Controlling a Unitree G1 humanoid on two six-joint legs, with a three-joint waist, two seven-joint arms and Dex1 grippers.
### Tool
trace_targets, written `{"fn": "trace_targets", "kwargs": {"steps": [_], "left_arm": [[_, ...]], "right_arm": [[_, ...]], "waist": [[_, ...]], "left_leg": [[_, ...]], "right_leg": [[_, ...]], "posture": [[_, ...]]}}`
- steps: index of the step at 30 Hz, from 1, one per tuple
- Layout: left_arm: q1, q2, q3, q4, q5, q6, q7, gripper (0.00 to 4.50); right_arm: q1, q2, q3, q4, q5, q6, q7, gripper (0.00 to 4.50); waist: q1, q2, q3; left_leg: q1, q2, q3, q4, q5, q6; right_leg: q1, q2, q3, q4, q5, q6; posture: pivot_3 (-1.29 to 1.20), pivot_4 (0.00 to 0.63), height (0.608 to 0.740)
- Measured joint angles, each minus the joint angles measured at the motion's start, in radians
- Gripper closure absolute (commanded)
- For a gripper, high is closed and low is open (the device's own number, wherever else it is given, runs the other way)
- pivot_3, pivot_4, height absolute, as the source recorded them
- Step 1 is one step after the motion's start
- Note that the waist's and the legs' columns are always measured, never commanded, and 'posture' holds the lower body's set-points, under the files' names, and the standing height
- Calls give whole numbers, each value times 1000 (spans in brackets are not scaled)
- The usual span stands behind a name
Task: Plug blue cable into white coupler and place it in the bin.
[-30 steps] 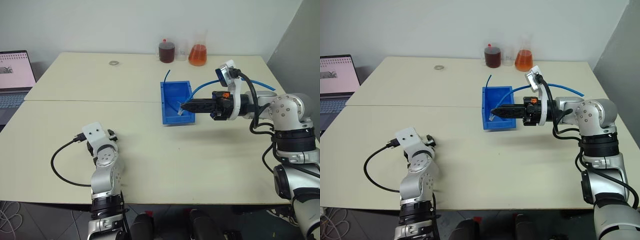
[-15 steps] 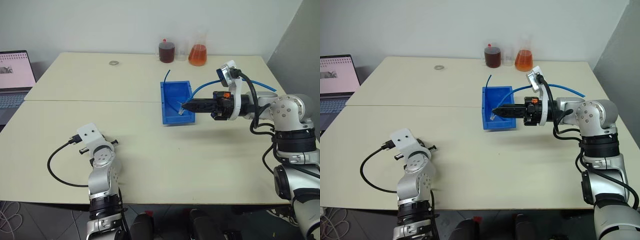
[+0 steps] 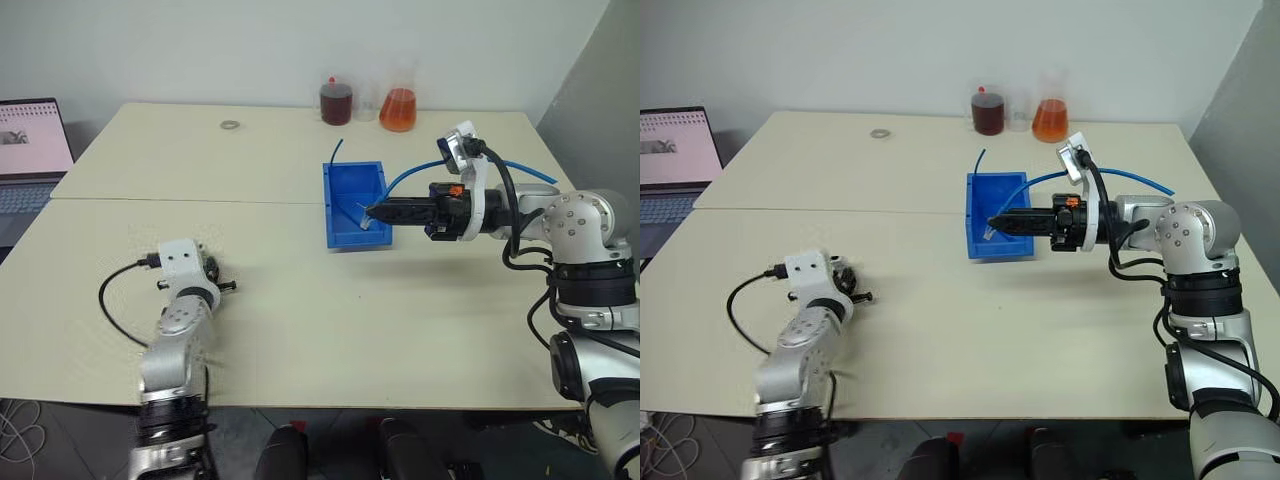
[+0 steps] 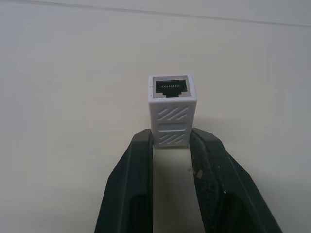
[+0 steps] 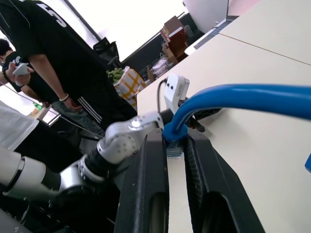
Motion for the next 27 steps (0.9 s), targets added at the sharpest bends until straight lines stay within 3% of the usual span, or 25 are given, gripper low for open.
{"fn": "trace_targets", "kwargs": {"steps": [1,3,5,8,11,16,20,27], "left_arm": [[17,95,0,-43,-41,-4,-137,3727],[37,193,-6,-113,-106,-17,-330,3727],[61,230,-54,-161,-145,-47,-483,3727],[93,263,-223,-166,-121,-148,-704,3727],[61,244,-337,-141,-84,-235,-810,3727],[-86,124,-452,101,17,-444,-909,3727],[-133,72,-495,328,92,-602,-956,3727],[-186,48,-502,464,114,-767,-1003,3727]], "right_arm": [[-1,-18,0,0,-3,-6,8,4324],[-2,-33,0,0,-9,-18,21,4324],[-6,-27,10,-1,-12,-31,28,4324],[-7,-25,39,-1,-53,-79,32,4324],[-6,-18,74,-2,-94,-127,45,4324],[23,-30,175,-66,-231,-297,92,4324],[140,-34,277,-161,-353,-452,95,4324],[245,-12,362,-225,-503,-650,92,4324]], "waist": [[0,1,0],[0,3,1],[1,5,1],[2,5,1],[2,6,1],[3,6,1],[-1,7,1],[2,7,1]], "left_leg": [[0,0,1,-1,0,0],[0,-1,2,-1,0,0],[0,-1,2,-2,0,0],[-1,-1,1,-2,0,0],[-2,0,1,-2,0,0],[-2,0,1,-1,-1,1],[-3,0,1,-1,-1,1],[-2,-1,0,2,-1,1]], "right_leg": [[0,-1,0,-1,0,0],[1,-2,1,-4,0,0],[1,-2,1,-5,0,0],[1,-2,0,-8,0,0],[1,-1,0,-8,0,0],[1,0,0,-8,0,0],[0,-1,0,-8,0,0],[1,-1,0,-4,0,1]], "posture": [[0,150,740],[0,150,740],[0,150,740],[0,150,740],[0,150,740],[0,150,740],[0,150,740],[0,150,740]]}}
